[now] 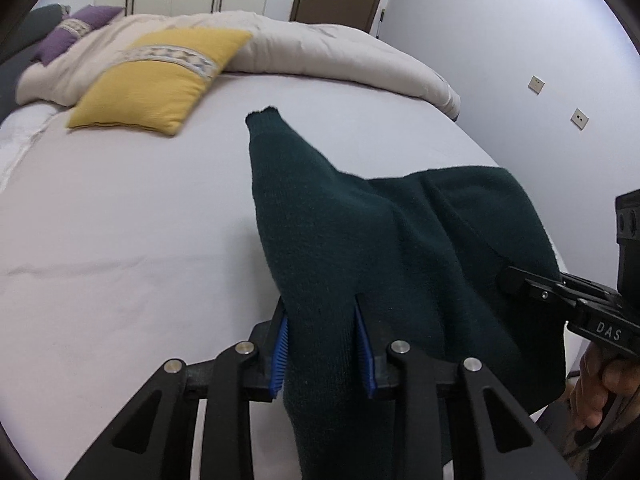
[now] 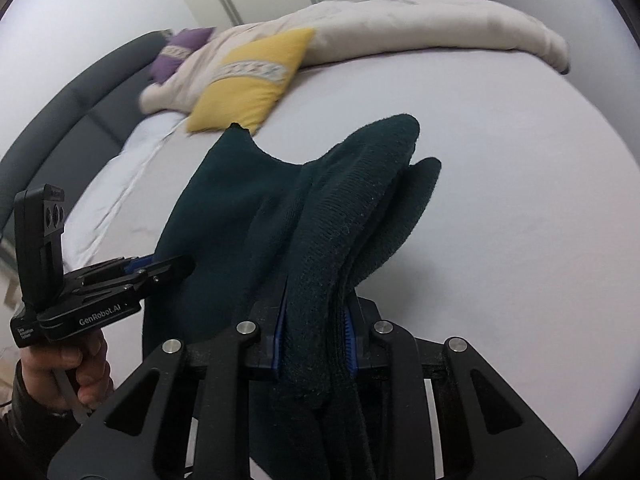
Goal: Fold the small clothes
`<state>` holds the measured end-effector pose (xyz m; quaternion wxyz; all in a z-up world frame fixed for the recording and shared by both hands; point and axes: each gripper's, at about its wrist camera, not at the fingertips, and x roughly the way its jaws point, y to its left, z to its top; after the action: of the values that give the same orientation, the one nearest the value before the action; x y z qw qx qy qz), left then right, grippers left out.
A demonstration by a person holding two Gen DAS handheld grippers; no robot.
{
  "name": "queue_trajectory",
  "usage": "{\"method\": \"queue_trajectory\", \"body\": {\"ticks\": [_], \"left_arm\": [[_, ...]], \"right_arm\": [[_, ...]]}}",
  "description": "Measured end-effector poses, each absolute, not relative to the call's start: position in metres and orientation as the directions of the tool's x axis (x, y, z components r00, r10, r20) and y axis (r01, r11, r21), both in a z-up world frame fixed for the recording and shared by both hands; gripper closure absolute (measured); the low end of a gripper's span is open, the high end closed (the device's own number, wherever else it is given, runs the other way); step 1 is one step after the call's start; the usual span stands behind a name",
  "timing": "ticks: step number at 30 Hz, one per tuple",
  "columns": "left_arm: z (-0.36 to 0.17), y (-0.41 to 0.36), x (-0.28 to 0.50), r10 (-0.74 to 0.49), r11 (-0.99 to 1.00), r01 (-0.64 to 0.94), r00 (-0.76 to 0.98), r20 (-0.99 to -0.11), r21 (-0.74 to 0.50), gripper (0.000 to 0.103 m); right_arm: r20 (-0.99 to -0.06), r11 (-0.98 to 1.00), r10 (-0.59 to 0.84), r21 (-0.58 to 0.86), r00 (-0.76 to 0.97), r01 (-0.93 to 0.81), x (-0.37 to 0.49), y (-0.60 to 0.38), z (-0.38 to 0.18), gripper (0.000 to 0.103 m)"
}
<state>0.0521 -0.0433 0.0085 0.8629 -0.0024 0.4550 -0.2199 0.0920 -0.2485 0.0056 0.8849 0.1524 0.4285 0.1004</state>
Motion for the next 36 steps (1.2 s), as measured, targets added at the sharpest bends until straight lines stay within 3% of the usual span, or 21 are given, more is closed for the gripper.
{"method": "queue_trajectory", "body": {"ticks": [7,11,15,23,27,29,31,36], "left_arm": [[-0.046,-0.003,0.032,-0.311,0.934,0.306,0.451,-0.837,-0.182,0.07],[-0.083,0.002,0.039,-0.274,0.948,0.27,0.422,-0.865,-0.168,0.065],[-0.086,0.001,0.031,-0.258,0.948,0.288,0.447,-0.857,-0.135,0.063],[-0.096,0.002,0.035,-0.222,0.957,0.274,0.496,-0.839,-0.092,0.051],[-0.081,0.003,0.027,-0.184,0.966,0.254,0.535,-0.824,-0.05,0.047],[-0.065,0.0,0.009,-0.11,0.973,0.229,0.605,-0.788,0.04,0.047],[-0.051,0.002,-0.009,-0.077,0.977,0.2,0.668,-0.74,0.079,0.043],[-0.006,0.014,-0.061,-0.027,0.991,0.097,0.832,-0.554,0.096,0.0]], "right_arm": [[-0.766,0.918,0.348,0.395,0.541,-0.032,0.09,-0.209,-0.061,0.082],[-0.811,0.906,0.333,0.417,0.48,0.075,0.095,-0.223,-0.117,0.082],[-0.738,0.806,0.456,0.579,0.497,0.121,0.095,-0.247,-0.149,0.078],[-0.7,0.786,0.483,0.611,0.525,0.091,0.084,-0.251,-0.155,0.073],[-0.734,0.831,0.362,0.534,0.575,0.158,0.062,-0.266,-0.129,0.053],[-0.751,0.868,0.25,0.454,0.612,0.202,0.037,-0.276,-0.109,0.045],[-0.749,0.886,0.17,0.4,0.64,0.232,0.02,-0.278,-0.092,0.045],[-0.672,0.926,0.036,0.3,0.74,0.228,-0.025,-0.27,-0.037,0.041]]}}
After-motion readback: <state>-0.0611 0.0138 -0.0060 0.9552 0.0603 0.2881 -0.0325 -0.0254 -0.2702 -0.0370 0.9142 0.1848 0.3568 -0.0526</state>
